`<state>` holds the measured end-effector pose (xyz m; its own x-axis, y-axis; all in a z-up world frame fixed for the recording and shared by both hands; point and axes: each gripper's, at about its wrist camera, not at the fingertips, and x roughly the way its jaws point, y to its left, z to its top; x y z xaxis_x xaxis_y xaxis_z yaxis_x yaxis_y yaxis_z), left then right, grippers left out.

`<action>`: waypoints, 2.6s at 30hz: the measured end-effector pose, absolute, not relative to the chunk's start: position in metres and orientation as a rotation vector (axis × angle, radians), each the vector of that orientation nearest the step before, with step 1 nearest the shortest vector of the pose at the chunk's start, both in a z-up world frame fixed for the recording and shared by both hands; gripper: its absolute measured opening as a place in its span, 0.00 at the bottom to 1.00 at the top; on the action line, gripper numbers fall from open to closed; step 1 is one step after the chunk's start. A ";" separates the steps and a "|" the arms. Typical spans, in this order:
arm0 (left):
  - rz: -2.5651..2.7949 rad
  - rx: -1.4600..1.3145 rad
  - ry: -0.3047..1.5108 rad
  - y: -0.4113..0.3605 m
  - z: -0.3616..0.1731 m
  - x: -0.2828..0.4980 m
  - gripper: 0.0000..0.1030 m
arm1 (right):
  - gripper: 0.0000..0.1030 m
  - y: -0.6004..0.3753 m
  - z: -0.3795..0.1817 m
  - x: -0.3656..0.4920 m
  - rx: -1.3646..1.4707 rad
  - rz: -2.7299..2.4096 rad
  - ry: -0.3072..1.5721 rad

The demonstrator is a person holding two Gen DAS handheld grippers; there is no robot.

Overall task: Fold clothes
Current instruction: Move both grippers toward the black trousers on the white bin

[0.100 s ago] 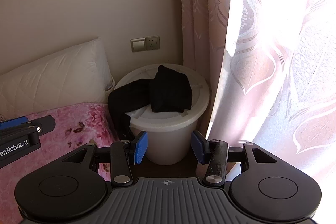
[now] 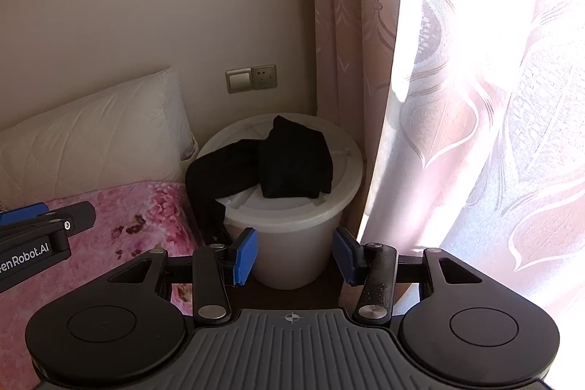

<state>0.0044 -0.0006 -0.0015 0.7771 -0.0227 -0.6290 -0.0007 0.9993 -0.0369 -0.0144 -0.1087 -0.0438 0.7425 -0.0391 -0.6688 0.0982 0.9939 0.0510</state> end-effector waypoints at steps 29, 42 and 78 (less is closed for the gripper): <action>-0.035 -0.037 0.735 0.030 -0.017 0.039 0.47 | 0.48 -0.111 -0.040 0.015 0.107 -0.063 0.727; -0.016 -0.037 0.744 0.037 -0.019 0.049 0.47 | 0.48 -0.120 -0.036 0.028 0.096 -0.035 0.725; -0.025 0.019 0.777 0.053 -0.026 0.090 0.47 | 0.48 -0.120 -0.041 0.089 0.131 0.012 0.794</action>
<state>0.0901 0.0532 -0.0256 0.7126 -0.0158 -0.7013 0.0299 0.9995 0.0078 0.0889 -0.1195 -0.0410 0.7017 0.0605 -0.7099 0.0381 0.9918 0.1222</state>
